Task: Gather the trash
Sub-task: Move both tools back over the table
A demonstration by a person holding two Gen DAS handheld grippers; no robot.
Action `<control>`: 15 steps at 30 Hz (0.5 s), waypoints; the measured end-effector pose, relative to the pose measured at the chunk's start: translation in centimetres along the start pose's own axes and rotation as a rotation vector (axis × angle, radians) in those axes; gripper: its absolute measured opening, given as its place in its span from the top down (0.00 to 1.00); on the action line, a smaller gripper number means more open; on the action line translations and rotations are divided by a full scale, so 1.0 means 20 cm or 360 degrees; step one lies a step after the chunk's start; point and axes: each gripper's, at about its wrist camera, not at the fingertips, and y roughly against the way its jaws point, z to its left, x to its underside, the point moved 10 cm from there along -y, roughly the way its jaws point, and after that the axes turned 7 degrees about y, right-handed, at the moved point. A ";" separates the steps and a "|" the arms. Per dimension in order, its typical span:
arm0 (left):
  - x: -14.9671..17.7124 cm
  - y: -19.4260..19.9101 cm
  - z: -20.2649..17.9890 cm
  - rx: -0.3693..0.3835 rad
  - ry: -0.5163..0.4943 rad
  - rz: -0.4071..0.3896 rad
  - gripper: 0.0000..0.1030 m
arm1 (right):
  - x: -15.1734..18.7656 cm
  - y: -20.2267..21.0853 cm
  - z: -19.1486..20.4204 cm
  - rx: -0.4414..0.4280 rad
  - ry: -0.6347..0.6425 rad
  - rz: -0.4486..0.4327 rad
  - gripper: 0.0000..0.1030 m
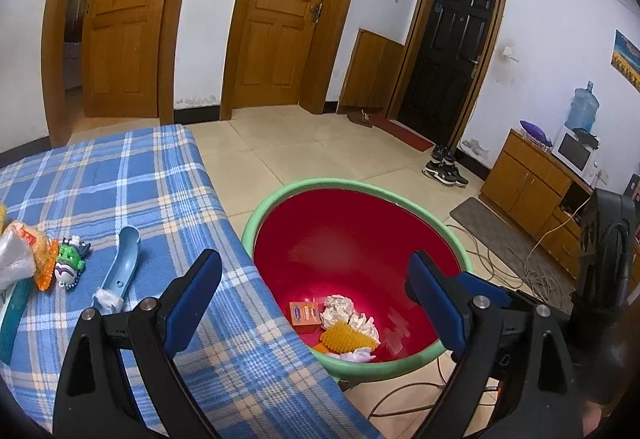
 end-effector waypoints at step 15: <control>-0.15 0.21 0.00 0.0000 -0.0039 -0.0096 0.10 | -0.08 0.09 0.19 -0.0184 -0.0037 -0.0085 0.19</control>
